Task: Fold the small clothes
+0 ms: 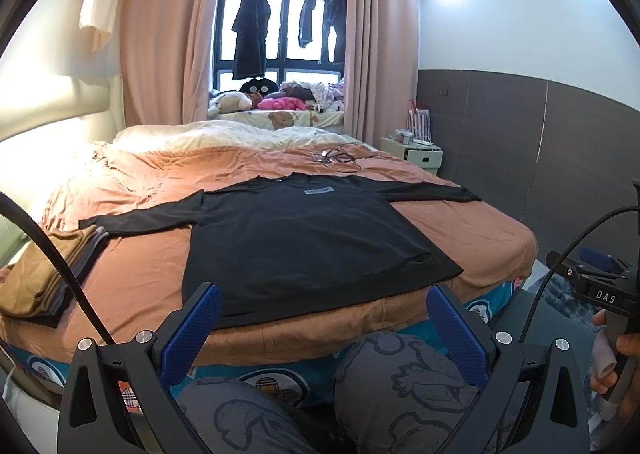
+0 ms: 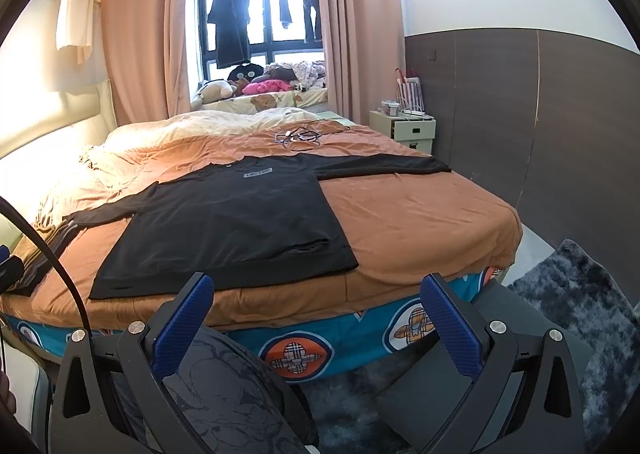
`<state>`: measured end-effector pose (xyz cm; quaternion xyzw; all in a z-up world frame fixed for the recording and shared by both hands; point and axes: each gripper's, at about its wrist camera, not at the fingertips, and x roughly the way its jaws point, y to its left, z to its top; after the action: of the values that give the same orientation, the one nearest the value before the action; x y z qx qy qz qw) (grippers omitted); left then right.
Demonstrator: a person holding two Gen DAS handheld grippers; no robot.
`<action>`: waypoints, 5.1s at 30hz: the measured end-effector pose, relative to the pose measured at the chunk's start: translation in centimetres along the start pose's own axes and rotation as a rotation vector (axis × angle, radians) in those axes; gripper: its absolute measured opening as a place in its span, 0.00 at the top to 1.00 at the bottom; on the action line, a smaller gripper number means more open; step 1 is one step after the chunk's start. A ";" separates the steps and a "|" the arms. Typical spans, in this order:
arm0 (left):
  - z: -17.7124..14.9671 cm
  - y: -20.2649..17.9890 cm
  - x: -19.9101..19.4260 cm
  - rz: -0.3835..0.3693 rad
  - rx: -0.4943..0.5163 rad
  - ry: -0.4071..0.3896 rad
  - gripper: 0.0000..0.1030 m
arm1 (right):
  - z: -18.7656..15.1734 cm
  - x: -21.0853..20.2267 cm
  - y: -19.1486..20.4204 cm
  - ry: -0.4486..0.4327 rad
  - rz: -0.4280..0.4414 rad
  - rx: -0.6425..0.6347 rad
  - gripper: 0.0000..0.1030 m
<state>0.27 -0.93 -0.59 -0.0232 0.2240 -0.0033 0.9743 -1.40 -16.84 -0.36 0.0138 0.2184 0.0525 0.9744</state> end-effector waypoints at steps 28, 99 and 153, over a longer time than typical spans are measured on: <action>-1.0 1.9 -0.5 0.016 -0.047 -0.008 0.00 | -0.6 0.7 0.1 -0.005 0.012 -0.010 0.00; 10.4 21.5 16.8 0.226 -0.253 0.054 0.01 | 12.9 27.5 7.4 0.059 0.311 -0.104 0.00; 7.9 51.8 40.1 0.472 -0.735 0.333 0.95 | 17.8 61.3 24.1 0.614 0.732 -0.045 0.85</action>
<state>39.56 50.44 -13.41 -0.3146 0.3628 0.2943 0.8263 59.03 13.68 -9.04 0.0528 0.4757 0.3985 0.7824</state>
